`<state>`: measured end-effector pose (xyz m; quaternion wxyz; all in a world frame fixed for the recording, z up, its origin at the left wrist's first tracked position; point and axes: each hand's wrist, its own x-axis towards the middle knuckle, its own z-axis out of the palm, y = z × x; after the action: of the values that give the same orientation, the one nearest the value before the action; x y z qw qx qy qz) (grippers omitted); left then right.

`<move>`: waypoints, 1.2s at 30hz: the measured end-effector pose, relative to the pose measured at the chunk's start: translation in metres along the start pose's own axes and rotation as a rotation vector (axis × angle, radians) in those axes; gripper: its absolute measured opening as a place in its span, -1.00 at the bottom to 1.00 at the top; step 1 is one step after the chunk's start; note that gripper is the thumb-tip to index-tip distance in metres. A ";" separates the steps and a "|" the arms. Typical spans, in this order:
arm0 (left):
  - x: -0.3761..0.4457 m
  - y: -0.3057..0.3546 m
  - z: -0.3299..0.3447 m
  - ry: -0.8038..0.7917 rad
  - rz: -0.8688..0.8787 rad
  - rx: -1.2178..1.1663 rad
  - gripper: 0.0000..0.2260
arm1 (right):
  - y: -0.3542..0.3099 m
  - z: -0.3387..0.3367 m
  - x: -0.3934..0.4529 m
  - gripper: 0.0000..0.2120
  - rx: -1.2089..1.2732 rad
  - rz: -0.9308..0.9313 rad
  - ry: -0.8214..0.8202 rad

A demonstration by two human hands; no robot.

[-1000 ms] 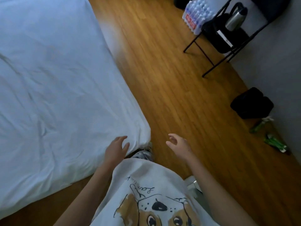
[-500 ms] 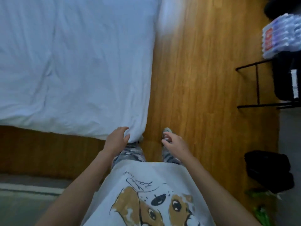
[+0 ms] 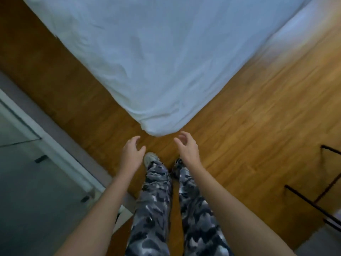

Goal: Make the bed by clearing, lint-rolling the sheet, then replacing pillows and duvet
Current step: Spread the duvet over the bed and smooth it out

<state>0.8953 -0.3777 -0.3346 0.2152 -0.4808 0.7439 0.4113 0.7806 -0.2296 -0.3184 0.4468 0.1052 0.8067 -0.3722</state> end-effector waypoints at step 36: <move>0.038 -0.080 0.136 0.148 -0.374 -0.472 -0.88 | 0.139 0.068 0.075 -0.41 -0.083 0.369 0.472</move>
<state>0.9396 -0.3032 -0.4720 0.1145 -0.6747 0.5401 0.4899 0.8503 -0.1914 -0.4708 0.3107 0.3153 0.8701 -0.2168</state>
